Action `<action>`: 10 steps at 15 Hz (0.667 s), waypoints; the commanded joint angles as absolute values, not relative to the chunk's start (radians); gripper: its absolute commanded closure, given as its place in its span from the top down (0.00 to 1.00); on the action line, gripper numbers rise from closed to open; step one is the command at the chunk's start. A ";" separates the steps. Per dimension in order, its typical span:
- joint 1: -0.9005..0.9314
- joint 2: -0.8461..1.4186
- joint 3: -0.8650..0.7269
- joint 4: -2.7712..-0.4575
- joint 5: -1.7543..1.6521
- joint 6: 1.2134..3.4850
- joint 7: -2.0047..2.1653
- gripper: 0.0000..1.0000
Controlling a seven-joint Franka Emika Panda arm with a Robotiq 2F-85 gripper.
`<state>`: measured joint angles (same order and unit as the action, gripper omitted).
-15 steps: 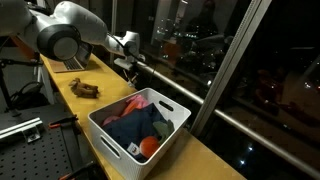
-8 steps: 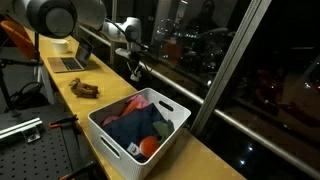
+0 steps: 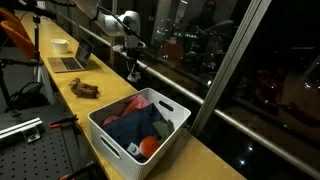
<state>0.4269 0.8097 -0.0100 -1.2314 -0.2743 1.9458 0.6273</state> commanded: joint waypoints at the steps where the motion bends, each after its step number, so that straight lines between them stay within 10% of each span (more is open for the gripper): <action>1: 0.434 0.634 -0.030 -1.478 -0.295 2.018 0.754 0.02; 10: 0.354 0.245 -0.023 -1.922 -0.388 2.110 0.869 0.02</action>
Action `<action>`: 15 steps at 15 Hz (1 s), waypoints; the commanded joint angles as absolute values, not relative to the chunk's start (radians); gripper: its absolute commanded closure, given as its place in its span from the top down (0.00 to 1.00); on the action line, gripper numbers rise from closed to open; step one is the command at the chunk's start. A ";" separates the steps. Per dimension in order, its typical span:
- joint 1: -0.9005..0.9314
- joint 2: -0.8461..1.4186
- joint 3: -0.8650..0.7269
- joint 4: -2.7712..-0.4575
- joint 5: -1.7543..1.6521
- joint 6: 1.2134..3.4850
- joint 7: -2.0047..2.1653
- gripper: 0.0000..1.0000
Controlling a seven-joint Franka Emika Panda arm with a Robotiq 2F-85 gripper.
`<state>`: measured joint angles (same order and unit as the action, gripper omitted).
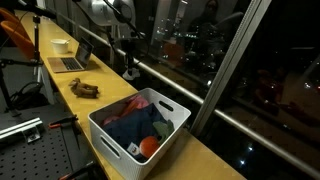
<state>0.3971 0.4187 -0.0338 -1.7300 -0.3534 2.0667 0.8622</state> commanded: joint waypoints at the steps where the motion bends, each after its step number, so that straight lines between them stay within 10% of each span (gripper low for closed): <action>1: 0.332 0.191 -0.020 -1.975 -0.397 2.113 0.858 0.02; 7: 0.155 -0.078 -0.027 -2.157 -0.409 2.105 0.655 0.02; 9: 0.084 -0.159 -0.041 -2.185 -0.391 2.110 0.544 0.34; 15: -0.008 -0.264 -0.019 -2.174 -0.346 2.107 0.338 0.66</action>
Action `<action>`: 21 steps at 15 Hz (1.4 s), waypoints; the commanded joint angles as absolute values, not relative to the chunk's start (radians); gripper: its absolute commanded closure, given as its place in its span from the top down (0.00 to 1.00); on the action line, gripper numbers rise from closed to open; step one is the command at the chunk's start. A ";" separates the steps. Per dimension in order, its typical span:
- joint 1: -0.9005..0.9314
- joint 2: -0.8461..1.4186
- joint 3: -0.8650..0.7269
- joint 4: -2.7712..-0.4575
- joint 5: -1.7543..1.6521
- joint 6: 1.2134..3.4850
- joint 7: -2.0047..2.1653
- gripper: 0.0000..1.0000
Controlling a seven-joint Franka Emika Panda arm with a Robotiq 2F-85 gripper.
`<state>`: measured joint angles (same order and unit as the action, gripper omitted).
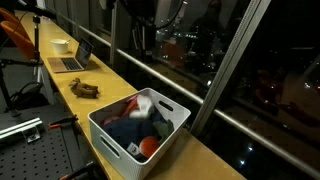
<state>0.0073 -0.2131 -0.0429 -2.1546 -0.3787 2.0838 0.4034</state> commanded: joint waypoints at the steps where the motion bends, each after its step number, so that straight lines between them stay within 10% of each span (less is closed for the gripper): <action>1: -0.005 -0.278 -0.011 -2.175 -0.339 2.110 0.330 0.73; 5: 0.044 -0.255 0.077 -2.166 -0.286 2.172 0.359 0.99; 21: 0.374 0.511 0.249 -1.758 -0.066 2.160 0.468 1.00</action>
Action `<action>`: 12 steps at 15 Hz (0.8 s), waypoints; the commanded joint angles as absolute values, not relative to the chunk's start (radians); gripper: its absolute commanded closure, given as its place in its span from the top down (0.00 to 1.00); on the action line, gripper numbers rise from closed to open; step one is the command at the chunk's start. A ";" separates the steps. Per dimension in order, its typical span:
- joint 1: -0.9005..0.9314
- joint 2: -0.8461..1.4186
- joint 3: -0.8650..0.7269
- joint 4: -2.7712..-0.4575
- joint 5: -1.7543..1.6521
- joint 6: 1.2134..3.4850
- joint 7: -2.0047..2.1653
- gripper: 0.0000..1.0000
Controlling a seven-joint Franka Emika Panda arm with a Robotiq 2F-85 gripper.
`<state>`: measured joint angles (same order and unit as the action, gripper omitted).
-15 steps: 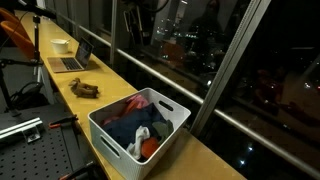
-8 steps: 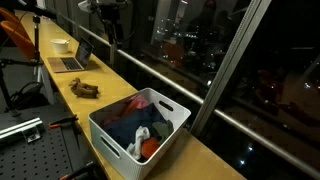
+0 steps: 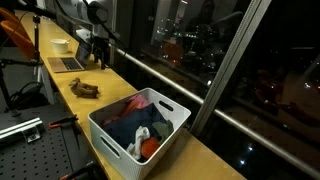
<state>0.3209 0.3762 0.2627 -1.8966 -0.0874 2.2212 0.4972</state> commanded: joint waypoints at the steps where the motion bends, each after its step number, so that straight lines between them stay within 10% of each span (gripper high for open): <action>1: 0.395 0.569 0.248 -1.710 -0.062 2.154 0.464 1.00; 12: 0.475 0.810 0.232 -1.450 -0.010 1.988 0.429 1.00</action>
